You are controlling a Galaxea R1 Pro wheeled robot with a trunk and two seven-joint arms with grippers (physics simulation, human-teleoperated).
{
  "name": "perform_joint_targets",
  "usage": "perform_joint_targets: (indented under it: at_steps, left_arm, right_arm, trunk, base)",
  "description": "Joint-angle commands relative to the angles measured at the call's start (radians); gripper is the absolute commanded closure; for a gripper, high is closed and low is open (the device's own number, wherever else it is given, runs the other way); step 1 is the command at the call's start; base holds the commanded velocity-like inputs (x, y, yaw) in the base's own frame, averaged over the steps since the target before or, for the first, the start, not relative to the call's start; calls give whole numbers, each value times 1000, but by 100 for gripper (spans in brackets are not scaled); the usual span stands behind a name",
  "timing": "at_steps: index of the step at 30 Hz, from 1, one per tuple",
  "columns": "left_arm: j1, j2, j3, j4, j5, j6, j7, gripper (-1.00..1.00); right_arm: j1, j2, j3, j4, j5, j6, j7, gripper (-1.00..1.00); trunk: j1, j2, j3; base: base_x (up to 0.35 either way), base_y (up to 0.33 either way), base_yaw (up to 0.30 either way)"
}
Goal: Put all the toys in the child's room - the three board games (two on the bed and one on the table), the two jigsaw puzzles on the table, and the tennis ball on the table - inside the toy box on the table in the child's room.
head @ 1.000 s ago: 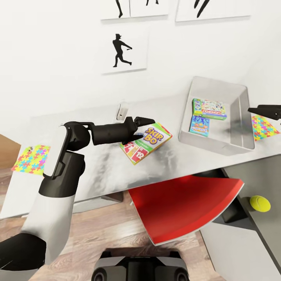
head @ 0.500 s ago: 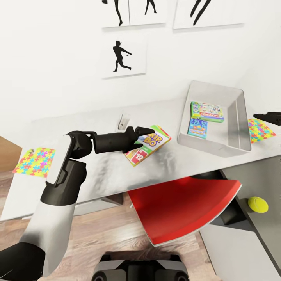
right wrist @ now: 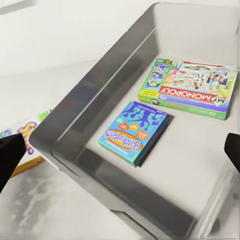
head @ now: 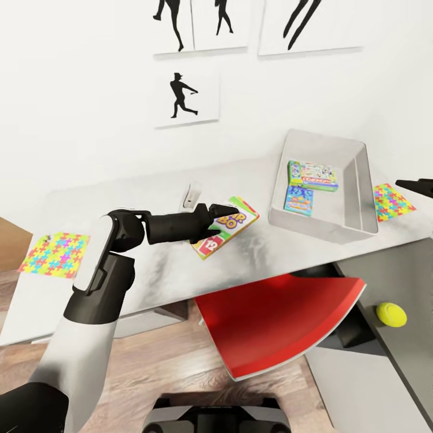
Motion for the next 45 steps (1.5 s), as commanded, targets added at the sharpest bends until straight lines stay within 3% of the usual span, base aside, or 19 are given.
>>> perform_joint_targets:
  at_steps: [1, 16, 22, 27, 30, 31, 36, 45]
  left_arm:
    - [0, 0, 1, -1, 9, 1, 10, -100]
    - [35, 25, 13, -1, 8, 2, -1, -100]
    - [34, 49, 25, -1, 8, 3, -19, -100]
    - [41, 78, 37, -1, 8, 3, -44, -100]
    - [59, 119, 57, -1, 8, 3, -82, -100]
    - [59, 119, 57, -1, 8, 3, -82, -100]
    - [96, 176, 93, -1, 8, 3, -145, -100]
    - [149, 241, 144, -1, 8, 2, -210, -100]
  right_arm:
    - [-1, 0, -1, 0, 5, 4, 7, -100]
    - [33, 15, 1, -1, 9, 4, 5, -100]
    - [37, 17, 2, -1, 10, 4, 4, -100]
    - [38, 18, 3, -1, 10, 4, 4, -100]
    - [39, 19, 3, -1, 10, 4, 4, -100]
    - [39, 19, 3, -1, 10, 4, 4, -100]
    - [39, 24, 4, -1, 10, 4, 4, -100]
    - [39, 42, 28, -1, 11, 4, 2, -100]
  trunk:
    - [0, -1, 1]
    - [0, -1, 24]
    - [0, -1, 33]
    - [0, -1, 41]
    - [0, -1, 46]
    - [0, -1, 47]
    - [0, -1, 55]
    - [0, -1, 69]
  base:
    - [0, 0, -59]
    - [0, 0, -28]
    - [0, 0, -6]
    - [0, 0, -3]
    - [0, 0, -1]
    - [0, 0, -1]
    - [0, 0, 0]
    - [0, 0, 0]
